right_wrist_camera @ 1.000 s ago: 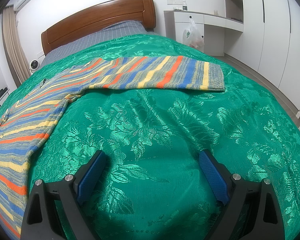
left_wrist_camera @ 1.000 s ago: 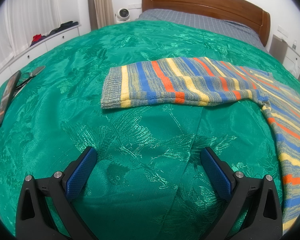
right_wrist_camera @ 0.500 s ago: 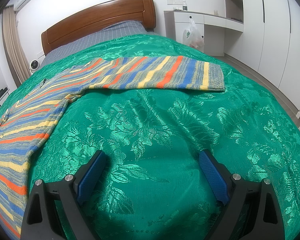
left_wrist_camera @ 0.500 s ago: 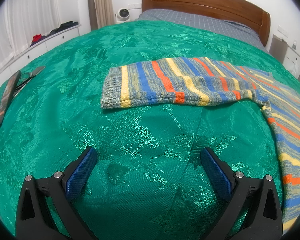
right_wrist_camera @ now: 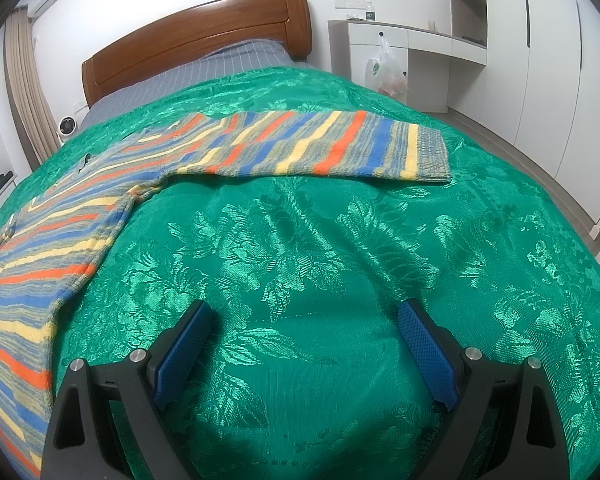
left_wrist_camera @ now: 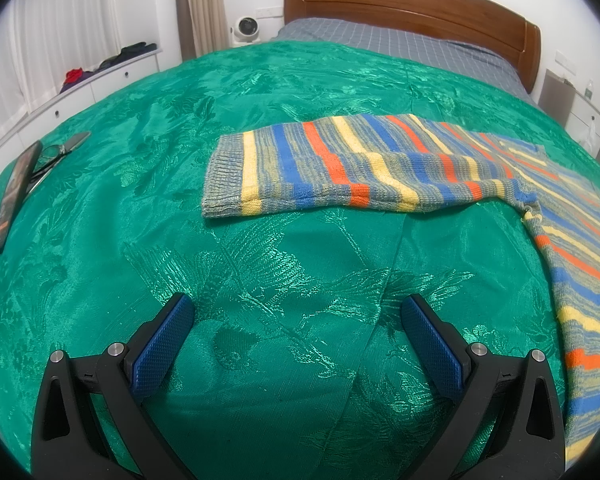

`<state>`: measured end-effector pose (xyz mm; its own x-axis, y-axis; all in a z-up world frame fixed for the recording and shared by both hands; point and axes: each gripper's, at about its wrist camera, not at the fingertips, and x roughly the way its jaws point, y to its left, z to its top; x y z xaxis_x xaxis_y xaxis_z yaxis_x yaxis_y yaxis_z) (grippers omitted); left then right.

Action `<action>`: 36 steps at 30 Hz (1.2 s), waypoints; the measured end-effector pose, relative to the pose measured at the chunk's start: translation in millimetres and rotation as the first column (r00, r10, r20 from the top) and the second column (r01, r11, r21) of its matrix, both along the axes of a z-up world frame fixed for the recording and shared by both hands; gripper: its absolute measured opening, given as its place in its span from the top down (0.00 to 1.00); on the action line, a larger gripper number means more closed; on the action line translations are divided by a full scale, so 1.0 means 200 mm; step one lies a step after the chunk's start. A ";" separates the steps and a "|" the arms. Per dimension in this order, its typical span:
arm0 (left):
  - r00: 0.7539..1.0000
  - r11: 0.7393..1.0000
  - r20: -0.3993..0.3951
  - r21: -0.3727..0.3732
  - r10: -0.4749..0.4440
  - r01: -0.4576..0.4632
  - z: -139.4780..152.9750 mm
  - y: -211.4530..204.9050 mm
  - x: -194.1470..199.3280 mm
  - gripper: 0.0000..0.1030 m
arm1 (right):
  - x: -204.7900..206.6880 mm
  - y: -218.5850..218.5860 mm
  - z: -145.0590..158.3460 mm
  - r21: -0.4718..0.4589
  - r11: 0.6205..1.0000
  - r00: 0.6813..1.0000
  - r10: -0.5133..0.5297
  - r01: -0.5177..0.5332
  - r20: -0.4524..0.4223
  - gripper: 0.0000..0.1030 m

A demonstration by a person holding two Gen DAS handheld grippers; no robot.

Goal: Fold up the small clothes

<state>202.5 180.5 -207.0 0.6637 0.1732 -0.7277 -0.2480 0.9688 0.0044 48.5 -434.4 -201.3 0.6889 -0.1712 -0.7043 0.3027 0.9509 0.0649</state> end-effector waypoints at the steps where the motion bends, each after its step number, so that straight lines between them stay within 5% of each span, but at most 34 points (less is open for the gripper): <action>1: 1.000 1.000 0.000 0.000 0.000 0.000 0.00 0.00 0.00 0.00 | 0.00 0.00 0.00 -0.002 1.000 1.000 -0.001 0.001 -0.002 0.09; 36: 1.000 1.000 0.001 0.000 0.001 -0.001 0.00 0.00 0.00 0.00 | 0.07 0.05 -0.02 -0.060 0.997 0.998 -0.046 0.044 -0.034 0.05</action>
<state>202.8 180.3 -207.2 0.6642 0.1734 -0.7272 -0.2485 0.9686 0.0040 63.1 -425.1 -206.3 0.6546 -0.2438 -0.7156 0.3466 0.9380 -0.0026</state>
